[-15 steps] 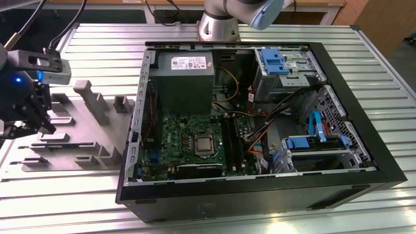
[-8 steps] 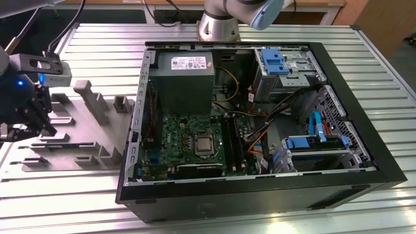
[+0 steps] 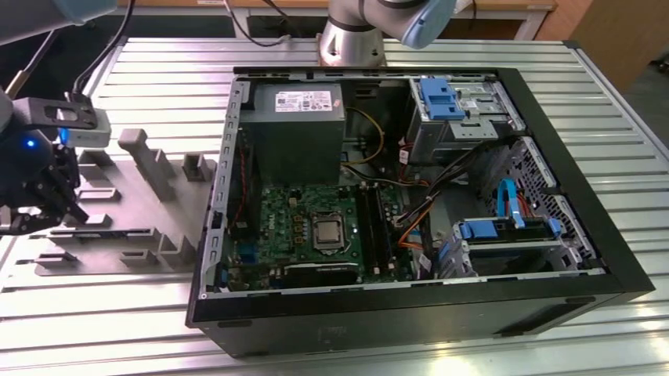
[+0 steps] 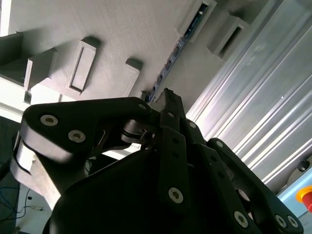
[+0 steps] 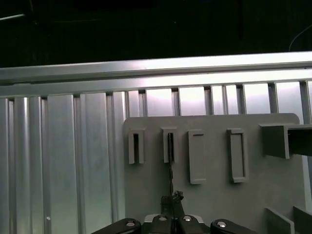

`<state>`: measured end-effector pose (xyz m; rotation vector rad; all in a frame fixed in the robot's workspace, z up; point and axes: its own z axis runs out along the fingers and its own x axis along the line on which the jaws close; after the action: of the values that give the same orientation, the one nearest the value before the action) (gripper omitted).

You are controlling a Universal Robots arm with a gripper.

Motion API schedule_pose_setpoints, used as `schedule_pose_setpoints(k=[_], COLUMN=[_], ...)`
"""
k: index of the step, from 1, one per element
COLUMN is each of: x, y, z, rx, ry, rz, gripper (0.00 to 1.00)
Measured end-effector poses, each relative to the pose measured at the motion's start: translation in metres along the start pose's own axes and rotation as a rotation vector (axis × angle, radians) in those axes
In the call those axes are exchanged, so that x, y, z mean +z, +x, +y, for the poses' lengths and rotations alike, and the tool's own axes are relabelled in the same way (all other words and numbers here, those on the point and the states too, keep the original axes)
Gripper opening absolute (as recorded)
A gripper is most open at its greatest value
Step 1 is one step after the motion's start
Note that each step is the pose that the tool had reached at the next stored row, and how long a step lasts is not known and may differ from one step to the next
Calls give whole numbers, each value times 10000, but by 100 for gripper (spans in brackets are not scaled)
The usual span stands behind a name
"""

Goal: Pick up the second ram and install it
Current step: 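Pick up the second ram and move it above second insertion slot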

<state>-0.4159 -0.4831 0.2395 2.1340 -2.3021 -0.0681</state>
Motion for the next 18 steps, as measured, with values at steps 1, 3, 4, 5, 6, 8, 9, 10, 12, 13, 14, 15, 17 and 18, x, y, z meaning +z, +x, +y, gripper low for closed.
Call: schedule_pose_setpoints(k=[1, 3, 4, 5, 6, 8, 9, 10, 12, 13, 14, 15, 17, 18], x=[17, 53, 70, 87, 104, 139, 157, 175, 198, 197, 197, 197, 197, 197], y=[1, 1, 2, 2, 3, 4, 4, 5, 6, 6, 6, 6, 6, 5], z=[1, 0, 0, -1, -1, -2, -3, -3, -4, -4, -4, -4, -4, -4], rx=[-14, -32, -35, -37, -38, -41, -43, -45, -49, -49, -49, -49, -49, -49], ry=[-2, -2, -2, -3, -2, -3, -3, -4, -3, -3, -3, -3, -3, -3], rz=[1, 1, 2, 2, 2, 2, 3, 3, 2, 3, 3, 3, 3, 3], gripper=[11, 11, 11, 11, 11, 11, 11, 11, 11, 11, 11, 11, 11, 11])
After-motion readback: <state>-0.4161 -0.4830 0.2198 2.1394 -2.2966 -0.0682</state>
